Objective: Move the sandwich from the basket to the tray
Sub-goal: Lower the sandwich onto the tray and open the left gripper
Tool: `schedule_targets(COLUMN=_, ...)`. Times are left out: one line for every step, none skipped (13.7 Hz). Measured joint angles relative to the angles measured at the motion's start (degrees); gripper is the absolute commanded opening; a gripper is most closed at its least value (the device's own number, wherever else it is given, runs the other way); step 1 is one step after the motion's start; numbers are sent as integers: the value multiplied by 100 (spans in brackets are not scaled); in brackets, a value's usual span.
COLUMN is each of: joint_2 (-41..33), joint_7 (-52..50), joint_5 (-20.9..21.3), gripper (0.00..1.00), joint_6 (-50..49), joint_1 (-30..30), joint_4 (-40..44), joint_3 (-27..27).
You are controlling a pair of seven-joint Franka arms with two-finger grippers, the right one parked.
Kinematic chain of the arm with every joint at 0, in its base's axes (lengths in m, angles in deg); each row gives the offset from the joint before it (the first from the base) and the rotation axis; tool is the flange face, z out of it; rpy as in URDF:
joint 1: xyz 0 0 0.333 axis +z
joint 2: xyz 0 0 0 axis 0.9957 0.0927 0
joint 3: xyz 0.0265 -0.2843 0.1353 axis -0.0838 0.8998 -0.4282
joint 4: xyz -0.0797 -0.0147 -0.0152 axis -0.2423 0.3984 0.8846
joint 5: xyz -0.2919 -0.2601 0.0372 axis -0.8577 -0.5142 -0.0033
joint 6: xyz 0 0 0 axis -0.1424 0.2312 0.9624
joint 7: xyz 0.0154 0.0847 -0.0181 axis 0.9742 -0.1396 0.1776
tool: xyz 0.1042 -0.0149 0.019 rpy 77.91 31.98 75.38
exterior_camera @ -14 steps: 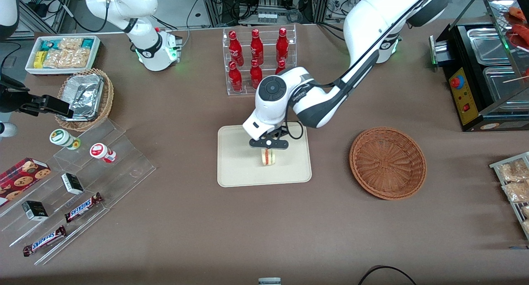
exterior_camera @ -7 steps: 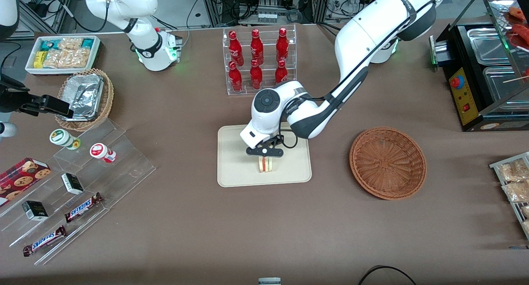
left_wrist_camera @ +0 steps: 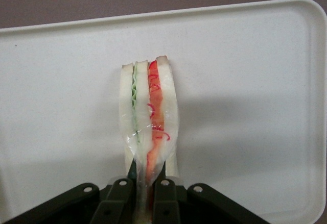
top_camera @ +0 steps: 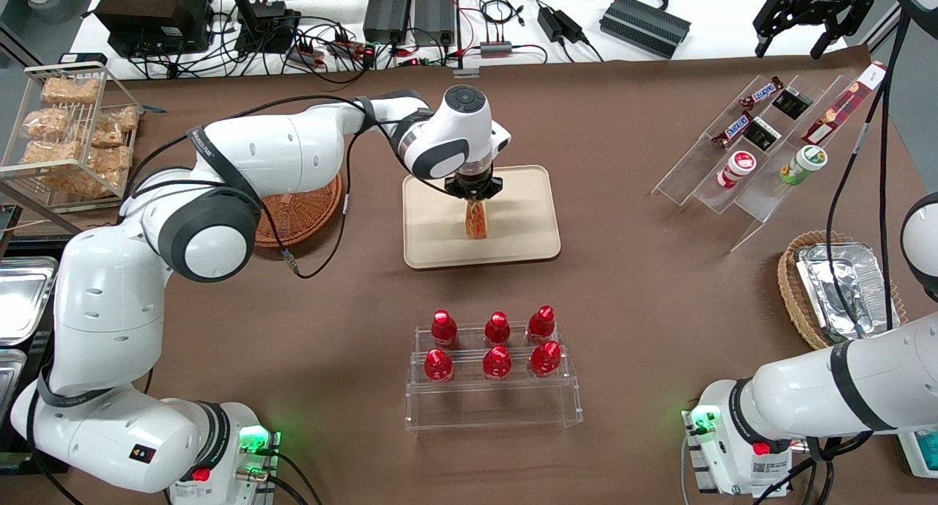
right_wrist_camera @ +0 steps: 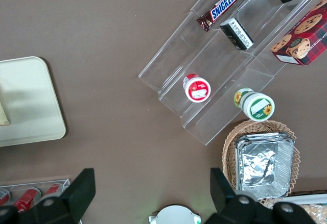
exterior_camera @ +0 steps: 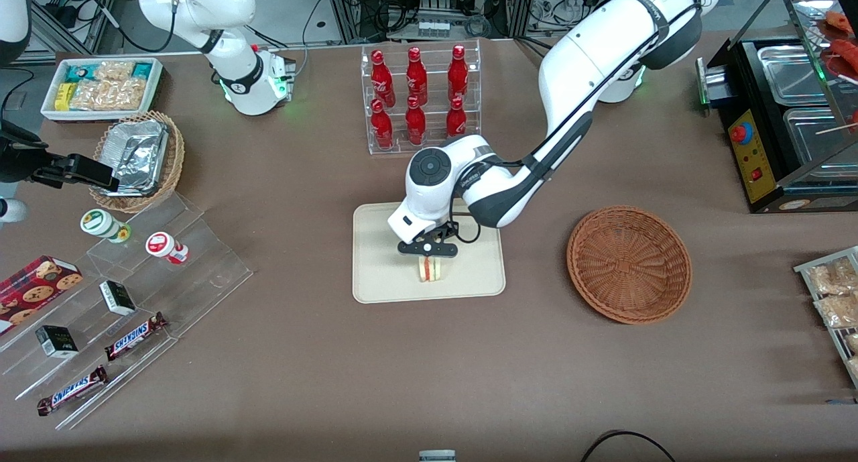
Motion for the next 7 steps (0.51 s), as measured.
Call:
schedule_targets(joint_2=1, joint_7=-1, joint_5=1, gripper=100, joint_6=0, joint_1=-7, joint_4=10, joint_3=-1)
schedule_targets(joint_2=1, joint_7=-4, joint_5=3, gripper=100, joint_6=0, joint_1=-14, joint_4=16, joint_3=-1)
schedule_targets(joint_2=1, joint_7=-9, joint_5=4, gripper=100, joint_6=0, joint_1=-19, joint_4=24, joint_3=-1)
schedule_targets(joint_2=1, joint_7=-14, joint_5=4, gripper=100, joint_6=0, joint_1=-21, joint_4=37, joint_3=-1)
schedule_targets(joint_2=-1, joint_7=-21, joint_5=4, gripper=100, joint_6=0, joint_1=-21, joint_4=55, joint_3=-1)
schedule_targets(joint_2=-9, joint_7=-29, joint_5=4, gripper=100, joint_6=-1, joint_1=-20, joint_4=92, joint_3=-1)
schedule_targets(joint_2=-40, joint_7=-46, joint_5=4, gripper=100, joint_6=-24, joint_1=-18, joint_4=143, joint_3=-1)
